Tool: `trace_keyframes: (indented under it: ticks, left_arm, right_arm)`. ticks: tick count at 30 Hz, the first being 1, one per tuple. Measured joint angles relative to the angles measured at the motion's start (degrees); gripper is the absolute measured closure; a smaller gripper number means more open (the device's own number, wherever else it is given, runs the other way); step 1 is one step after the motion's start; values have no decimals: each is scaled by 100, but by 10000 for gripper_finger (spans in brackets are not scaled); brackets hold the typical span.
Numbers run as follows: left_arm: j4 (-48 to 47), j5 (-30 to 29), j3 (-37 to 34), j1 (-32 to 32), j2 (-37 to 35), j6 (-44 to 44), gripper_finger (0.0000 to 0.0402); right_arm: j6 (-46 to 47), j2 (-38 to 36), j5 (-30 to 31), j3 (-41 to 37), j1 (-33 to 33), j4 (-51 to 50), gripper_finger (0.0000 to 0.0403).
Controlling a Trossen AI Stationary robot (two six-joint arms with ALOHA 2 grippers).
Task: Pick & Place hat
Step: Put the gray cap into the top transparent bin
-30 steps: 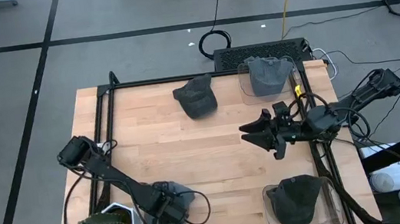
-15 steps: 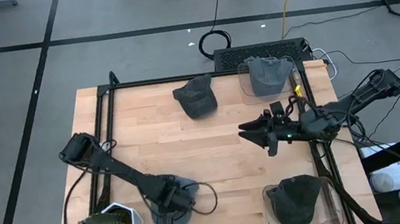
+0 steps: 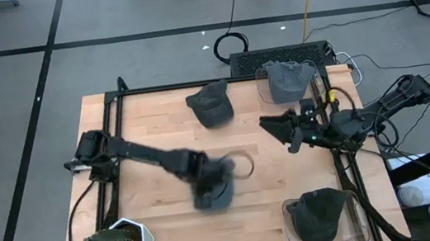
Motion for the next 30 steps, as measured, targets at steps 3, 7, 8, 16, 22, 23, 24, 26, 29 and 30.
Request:
trace_keyframes:
  ticks: [3,7,8,16,22,23,24,26,29,30]
  left_arm:
    - [42,-239,383,383,0,269,392]
    - [249,-237,728,848,0,684,396]
    - [288,-215,783,945,0,779,395]
    - [452,-299,880,1382,122,1534,394]
    - [837,-227,941,1682,450,1251,390]
    - [861,-148,1023,1702,538,1208,393]
    - [865,-110,1153,1724,630,1204,395]
    - [850,-58,1477,1735,862,1146,395]
    - [862,-75,2086,1753,1186,1101,382]
    - [862,-79,2287,1753,1306,1100,380]
  right_arm:
    - [-160,-3,463,0,1,241,241]
    - [-186,-1,794,0,1,465,248]
    - [-189,-1,800,0,1,501,249]
    - [-229,-1,769,0,3,599,259]
    - [-914,-199,748,0,5,591,260]
    - [-1206,-271,748,0,3,590,260]
    - [-1598,-346,746,0,3,568,260]
    - [-2402,-497,751,4,3,331,259]
    - [-2807,-737,775,4,-74,-180,260]
    - [-2826,-843,767,4,-150,-356,259]
